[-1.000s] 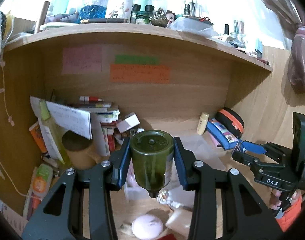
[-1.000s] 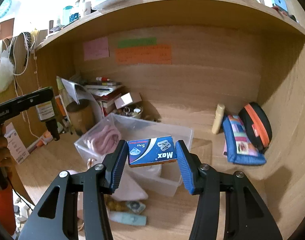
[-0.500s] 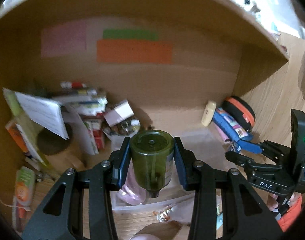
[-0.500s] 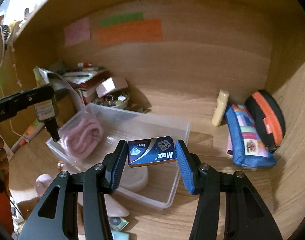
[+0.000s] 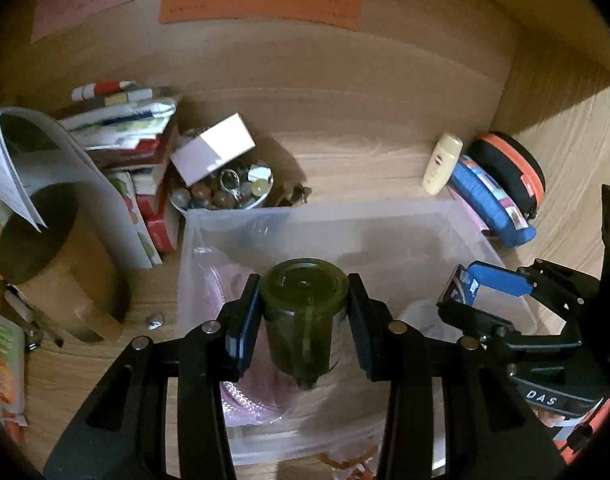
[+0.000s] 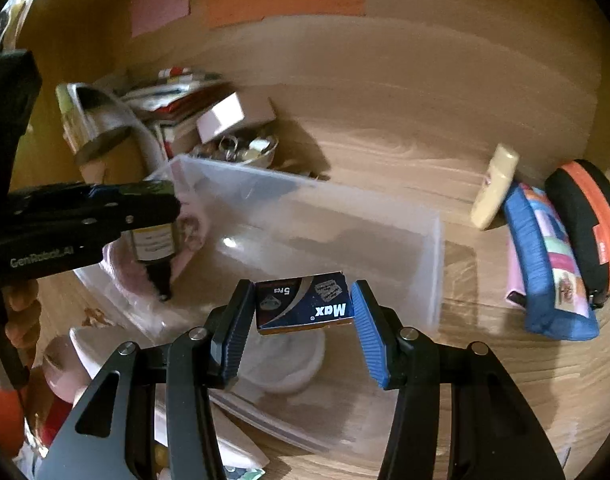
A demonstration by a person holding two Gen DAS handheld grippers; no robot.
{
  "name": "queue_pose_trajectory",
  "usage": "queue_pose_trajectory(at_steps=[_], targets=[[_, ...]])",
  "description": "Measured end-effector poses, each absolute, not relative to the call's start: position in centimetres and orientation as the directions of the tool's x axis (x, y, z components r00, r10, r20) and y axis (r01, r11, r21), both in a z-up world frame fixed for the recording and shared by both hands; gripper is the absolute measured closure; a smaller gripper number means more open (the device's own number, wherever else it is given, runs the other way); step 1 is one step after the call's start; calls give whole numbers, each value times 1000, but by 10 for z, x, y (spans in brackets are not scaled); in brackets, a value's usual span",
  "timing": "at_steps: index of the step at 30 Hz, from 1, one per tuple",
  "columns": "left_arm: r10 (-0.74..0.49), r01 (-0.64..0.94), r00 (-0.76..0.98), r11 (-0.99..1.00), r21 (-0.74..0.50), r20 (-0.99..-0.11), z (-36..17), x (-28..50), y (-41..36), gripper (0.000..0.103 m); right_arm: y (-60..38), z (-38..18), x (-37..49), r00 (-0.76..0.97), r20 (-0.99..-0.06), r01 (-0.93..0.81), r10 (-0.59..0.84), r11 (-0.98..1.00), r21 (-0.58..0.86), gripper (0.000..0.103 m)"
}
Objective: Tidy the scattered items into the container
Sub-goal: 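Carry the bottle and Max box over the clear box and release both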
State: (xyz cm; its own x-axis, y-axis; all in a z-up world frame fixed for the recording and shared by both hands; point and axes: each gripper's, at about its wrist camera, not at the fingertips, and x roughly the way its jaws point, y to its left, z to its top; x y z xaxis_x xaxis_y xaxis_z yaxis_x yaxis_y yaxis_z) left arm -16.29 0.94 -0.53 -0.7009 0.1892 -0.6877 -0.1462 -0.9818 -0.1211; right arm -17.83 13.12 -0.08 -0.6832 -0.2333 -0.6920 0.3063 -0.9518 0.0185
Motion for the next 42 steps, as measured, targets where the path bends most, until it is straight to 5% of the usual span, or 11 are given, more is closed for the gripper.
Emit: queue_pose_trajectory(at_steps=[12, 22, 29, 36, 42], targets=[[181, -134, -682, -984, -122, -709, -13, -168, 6, 62, 128, -10, -181, -658, -713, 319, -244, -947, 30, 56], [176, -117, -690, -984, -131, -703, -8, -163, 4, 46, 134, -7, -184, -663, -711, 303, -234, -953, 32, 47], [179, -120, -704, -984, -134, -688, 6, -154, 4, 45, 135, 7, -177, -688, -688, 309, -232, -951, 12, 45], [145, -103, -750, -989, -103, -645, 26, -125, -1, 30, 136, 30, -153, -739, -634, 297, -228, -955, -3, 20], [119, -96, -772, -993, -70, -624, 35, -94, -6, 27, 133, 43, -127, -759, -610, 286, -228, -958, 3, 18]])
